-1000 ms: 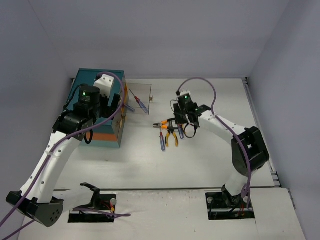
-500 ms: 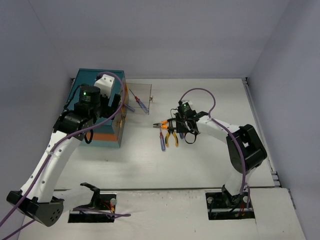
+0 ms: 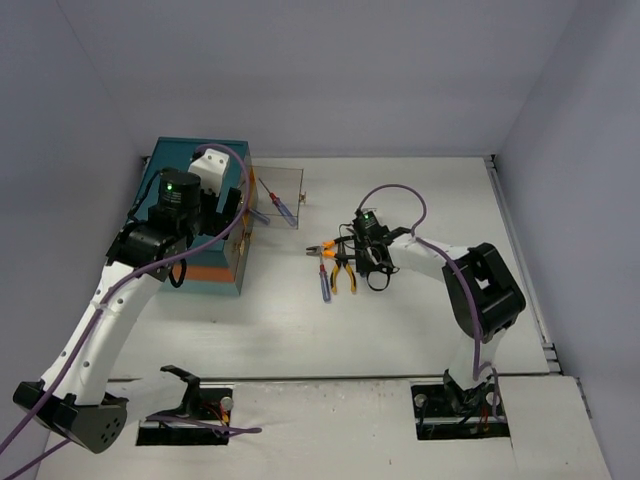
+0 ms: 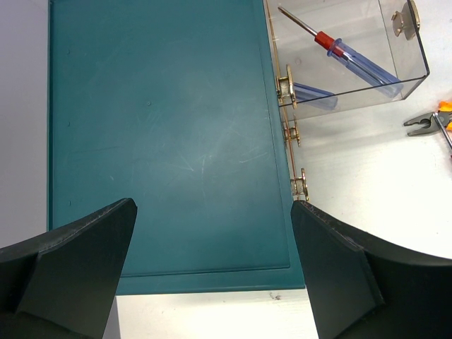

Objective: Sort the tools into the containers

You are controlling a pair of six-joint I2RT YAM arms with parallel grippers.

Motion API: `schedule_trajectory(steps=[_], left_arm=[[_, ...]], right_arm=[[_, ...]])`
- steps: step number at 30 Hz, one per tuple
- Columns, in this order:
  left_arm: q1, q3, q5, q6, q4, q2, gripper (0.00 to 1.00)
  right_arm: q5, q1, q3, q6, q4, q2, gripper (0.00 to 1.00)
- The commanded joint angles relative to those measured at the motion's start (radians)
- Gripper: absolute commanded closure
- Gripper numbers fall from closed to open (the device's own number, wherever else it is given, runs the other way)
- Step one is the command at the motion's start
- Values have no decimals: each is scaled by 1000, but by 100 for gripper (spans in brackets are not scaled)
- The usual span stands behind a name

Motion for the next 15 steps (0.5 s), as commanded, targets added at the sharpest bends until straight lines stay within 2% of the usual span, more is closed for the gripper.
schedule_trajectory(steps=[1, 9, 15], left_arm=[[-5, 41, 0, -2, 52, -3, 11], [-5, 50, 4, -2, 54, 9, 11], [-7, 59, 9, -2, 54, 11, 11]], right_arm=[[52, -5, -23, -10, 12, -36, 100], [104, -9, -41, -30, -17, -245, 100], [93, -8, 20, -108, -29, -361, 100]])
